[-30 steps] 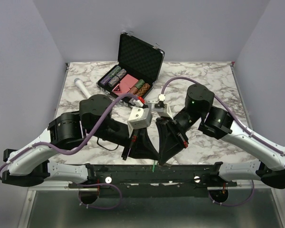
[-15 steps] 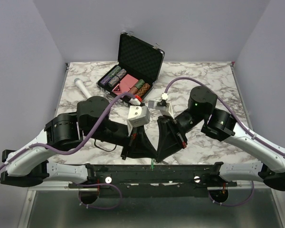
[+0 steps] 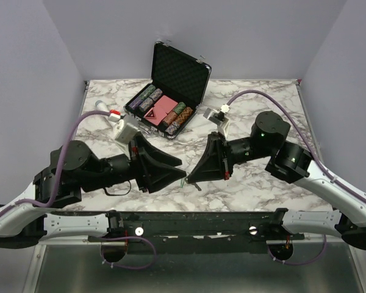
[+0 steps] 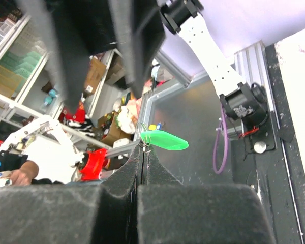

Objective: Remove the keys from the keyring

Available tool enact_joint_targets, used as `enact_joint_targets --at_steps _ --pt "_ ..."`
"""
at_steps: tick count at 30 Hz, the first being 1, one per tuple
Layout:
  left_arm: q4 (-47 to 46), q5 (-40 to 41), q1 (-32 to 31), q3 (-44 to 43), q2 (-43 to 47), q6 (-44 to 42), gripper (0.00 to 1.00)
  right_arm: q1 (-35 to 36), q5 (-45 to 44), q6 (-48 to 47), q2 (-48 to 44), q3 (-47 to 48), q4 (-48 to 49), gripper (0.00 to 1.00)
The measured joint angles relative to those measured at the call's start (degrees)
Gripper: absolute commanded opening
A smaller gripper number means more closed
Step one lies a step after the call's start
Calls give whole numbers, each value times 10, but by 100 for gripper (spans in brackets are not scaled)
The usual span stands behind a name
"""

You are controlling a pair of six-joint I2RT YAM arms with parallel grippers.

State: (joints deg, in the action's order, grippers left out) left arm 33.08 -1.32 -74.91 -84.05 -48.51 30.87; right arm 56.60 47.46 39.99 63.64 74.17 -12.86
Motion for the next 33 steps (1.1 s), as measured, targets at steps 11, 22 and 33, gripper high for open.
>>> enact_joint_targets --at_steps 11,22,33 --pt "-148 71 -1 125 88 58 48 0 -33 5 -33 9 58 1" --pt "-193 42 -2 115 57 50 47 0 -33 7 -14 28 64 1" --pt "-193 38 -10 118 61 31 44 0 -33 10 -8 50 70 1"
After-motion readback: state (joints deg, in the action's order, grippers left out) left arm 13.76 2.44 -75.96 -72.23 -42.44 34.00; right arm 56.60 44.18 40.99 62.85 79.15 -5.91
